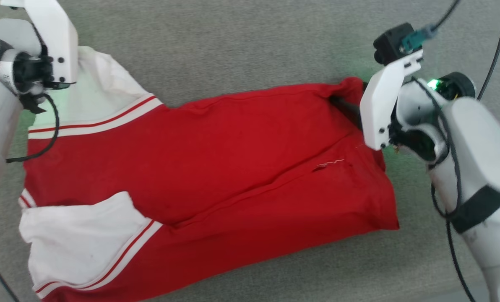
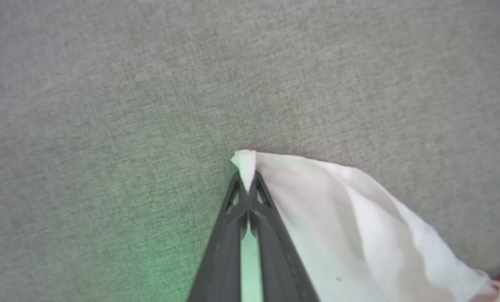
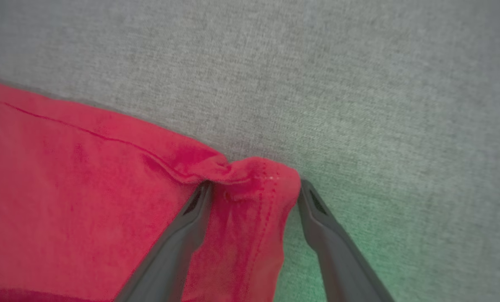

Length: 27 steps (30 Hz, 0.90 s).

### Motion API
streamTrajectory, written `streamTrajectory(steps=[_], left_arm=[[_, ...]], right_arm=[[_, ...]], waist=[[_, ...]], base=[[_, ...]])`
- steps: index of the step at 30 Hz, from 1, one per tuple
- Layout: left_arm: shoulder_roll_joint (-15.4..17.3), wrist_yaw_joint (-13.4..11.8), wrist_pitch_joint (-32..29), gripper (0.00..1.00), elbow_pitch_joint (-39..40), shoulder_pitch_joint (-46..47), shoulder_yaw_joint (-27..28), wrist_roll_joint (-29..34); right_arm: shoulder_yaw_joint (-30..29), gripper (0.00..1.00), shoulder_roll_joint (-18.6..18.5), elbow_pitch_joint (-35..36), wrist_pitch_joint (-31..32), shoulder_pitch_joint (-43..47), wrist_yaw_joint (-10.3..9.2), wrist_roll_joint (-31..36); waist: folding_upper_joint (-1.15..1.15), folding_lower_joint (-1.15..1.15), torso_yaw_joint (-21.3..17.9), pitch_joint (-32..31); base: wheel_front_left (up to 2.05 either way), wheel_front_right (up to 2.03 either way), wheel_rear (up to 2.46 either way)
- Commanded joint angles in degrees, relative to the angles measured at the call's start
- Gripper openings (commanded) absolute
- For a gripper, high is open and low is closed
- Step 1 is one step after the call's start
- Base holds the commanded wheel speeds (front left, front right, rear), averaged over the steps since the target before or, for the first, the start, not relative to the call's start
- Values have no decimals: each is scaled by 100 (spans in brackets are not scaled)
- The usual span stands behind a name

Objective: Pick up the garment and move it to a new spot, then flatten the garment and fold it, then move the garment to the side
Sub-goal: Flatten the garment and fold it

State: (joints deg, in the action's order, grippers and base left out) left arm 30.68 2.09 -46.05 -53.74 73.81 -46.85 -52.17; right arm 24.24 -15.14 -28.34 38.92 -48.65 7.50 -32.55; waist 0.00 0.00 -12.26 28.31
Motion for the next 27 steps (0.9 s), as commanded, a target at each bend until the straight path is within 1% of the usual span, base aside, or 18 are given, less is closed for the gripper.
streamTrajectory(steps=[1, 2, 3, 4, 5, 7, 12, 14, 18, 20, 22, 23, 27], left_arm=[[-72, 56, -29, 0, -182, -216, -114, 61], [-118, 89, 7, 0, -218, -199, -117, 58], [-144, 103, 58, 0, -262, -179, -116, 56], [-144, 103, 58, 0, -262, -179, -116, 56], [-175, 134, 111, 0, -304, -156, -110, 51], [-231, 165, 174, 0, -383, -100, -112, 45], [-335, 168, 201, 0, -526, 31, -85, 3], [-361, 187, 220, 0, -499, 76, -83, -7], [-333, 225, 87, 0, -314, 4, -201, 79], [-254, 194, 48, 0, -150, -45, -256, 138], [-204, 133, -31, 0, 80, -150, -271, 97], [-114, 58, -141, 0, 396, -272, -302, 93], [166, -245, -404, 0, 1230, -641, -311, 9]], right_arm=[[137, 93, 21, -279, 325, 61, -2, -102], [183, 56, 5, -384, 509, 33, -2, -150], [238, 35, 7, -452, 693, 8, -2, -201], [238, 35, 7, -452, 693, 8, -2, -201], [250, 0, -2, -506, 866, -3, -1, -267], [263, 0, -80, -481, 985, -74, -1, -321], [155, 0, -285, -203, 795, -82, -2, -424], [134, 0, -431, -22, 717, -14, -2, -393], [98, 0, -729, 445, 661, 271, -2, -442], [33, 0, -867, 705, 661, 447, -2, -443], [-72, 0, -978, 969, 691, 660, -2, -461], [-176, 0, -1086, 1284, 726, 871, -2, -458], [-431, 0, -1287, 1874, 836, 1311, -2, -445]], waist=[[0, 0, 89, -3], [0, 0, 124, -11], [0, 0, 148, -22], [0, 0, 148, -22], [0, 0, 177, -36], [0, 0, 231, -64], [0, 0, 384, -226], [0, 0, 444, -313], [0, 0, 560, -494], [0, 0, 615, -589], [0, 0, 675, -684], [0, 0, 732, -763], [0, 0, 854, -921]], base=[[0, 0, 0], [0, 0, 0], [0, 0, 0], [0, 0, 0], [0, 0, 0], [0, 0, 0], [0, 0, 0], [0, 0, 0], [0, 0, 0], [0, 0, 0], [0, 0, 0], [0, 0, 0], [0, 0, 0]])
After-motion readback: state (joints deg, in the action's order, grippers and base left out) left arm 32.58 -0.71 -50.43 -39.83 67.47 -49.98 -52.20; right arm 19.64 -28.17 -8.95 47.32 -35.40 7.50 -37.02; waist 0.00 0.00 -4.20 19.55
